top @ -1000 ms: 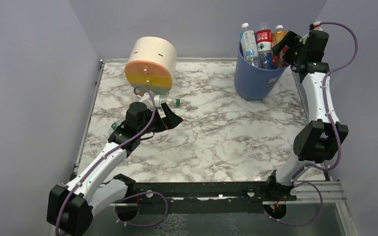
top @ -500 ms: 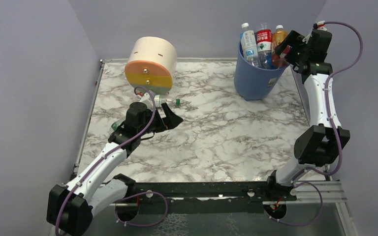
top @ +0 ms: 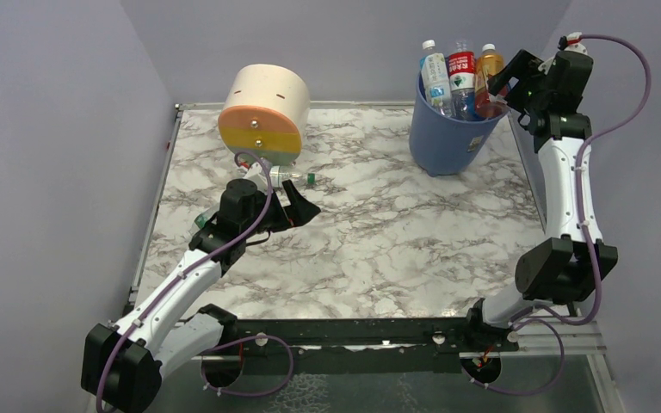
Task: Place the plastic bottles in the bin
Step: Adjust the plastic bottle at the trash bin.
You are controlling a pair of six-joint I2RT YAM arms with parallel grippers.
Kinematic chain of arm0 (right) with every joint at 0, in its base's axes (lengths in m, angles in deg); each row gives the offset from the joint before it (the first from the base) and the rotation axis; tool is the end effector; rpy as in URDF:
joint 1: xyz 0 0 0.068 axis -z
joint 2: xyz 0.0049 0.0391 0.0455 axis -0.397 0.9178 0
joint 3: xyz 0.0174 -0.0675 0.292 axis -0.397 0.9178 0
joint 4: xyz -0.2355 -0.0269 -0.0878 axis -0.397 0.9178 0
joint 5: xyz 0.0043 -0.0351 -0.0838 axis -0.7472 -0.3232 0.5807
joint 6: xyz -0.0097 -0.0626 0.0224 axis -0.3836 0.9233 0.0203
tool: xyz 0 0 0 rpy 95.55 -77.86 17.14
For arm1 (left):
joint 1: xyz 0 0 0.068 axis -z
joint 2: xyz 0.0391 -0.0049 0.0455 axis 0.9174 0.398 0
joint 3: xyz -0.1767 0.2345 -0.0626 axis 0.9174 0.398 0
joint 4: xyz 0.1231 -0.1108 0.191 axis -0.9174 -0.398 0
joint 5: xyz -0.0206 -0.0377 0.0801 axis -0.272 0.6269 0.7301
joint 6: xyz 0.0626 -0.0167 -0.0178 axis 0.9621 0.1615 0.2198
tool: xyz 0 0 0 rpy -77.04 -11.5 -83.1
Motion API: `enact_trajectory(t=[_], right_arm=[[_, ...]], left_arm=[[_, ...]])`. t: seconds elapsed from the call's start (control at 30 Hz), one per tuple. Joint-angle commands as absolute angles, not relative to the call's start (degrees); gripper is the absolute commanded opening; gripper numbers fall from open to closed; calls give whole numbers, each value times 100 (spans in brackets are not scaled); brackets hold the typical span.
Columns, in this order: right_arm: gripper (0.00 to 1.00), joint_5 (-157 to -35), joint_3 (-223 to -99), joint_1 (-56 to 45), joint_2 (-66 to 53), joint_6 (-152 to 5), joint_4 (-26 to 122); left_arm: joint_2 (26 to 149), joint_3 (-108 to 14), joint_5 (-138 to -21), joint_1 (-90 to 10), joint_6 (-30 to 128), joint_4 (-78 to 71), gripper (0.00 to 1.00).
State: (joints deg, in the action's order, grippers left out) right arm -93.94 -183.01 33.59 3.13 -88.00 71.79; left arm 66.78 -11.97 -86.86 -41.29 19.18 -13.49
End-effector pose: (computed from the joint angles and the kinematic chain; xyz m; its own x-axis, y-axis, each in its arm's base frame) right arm 0.3687 -0.0612 0.4549 -0.2418 0.4130 -0.8780 0.1900 0.9075 0.3746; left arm 0.1807 -0.1011 0.2846 -0.7049 -0.3669 -0.6070 0.2231 0.6977 -0.6808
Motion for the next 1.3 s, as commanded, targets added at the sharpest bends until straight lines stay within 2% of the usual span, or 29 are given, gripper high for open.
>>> enact_trajectory(t=[0.0, 0.2, 0.33, 0.97, 1.13, 1.17, 1.27], right_arm=[[83, -9393, -18080, 3368, -157, -8818, 7170], [51, -9622, -17760, 3368, -371, -8811, 7055], [45, -9895, -17600, 3368, -338, -8856, 6953], [44, -10219, -17241, 3333, 65, -8879, 6783], [43, -10157, -17259, 3333, -187, -8895, 6720], [42, -10135, -17303, 3333, -237, -8890, 6730], [29, -10108, -17444, 3333, -354, -8890, 6781]], left_arm=[[6538, -1176, -8680, -4103, 1925, -1207, 99], [6523, -1172, -8697, -4101, 1903, -1208, 99], [6477, -1174, -8695, -4097, 1897, -1212, 99], [6426, -1178, -8662, -4029, 1853, -1229, 99], [6444, -1223, -8636, -4018, 1875, -1264, 99], [6455, -1226, -8636, -4013, 1875, -1266, 99], [6487, -1234, -8626, -4009, 1875, -1258, 99]])
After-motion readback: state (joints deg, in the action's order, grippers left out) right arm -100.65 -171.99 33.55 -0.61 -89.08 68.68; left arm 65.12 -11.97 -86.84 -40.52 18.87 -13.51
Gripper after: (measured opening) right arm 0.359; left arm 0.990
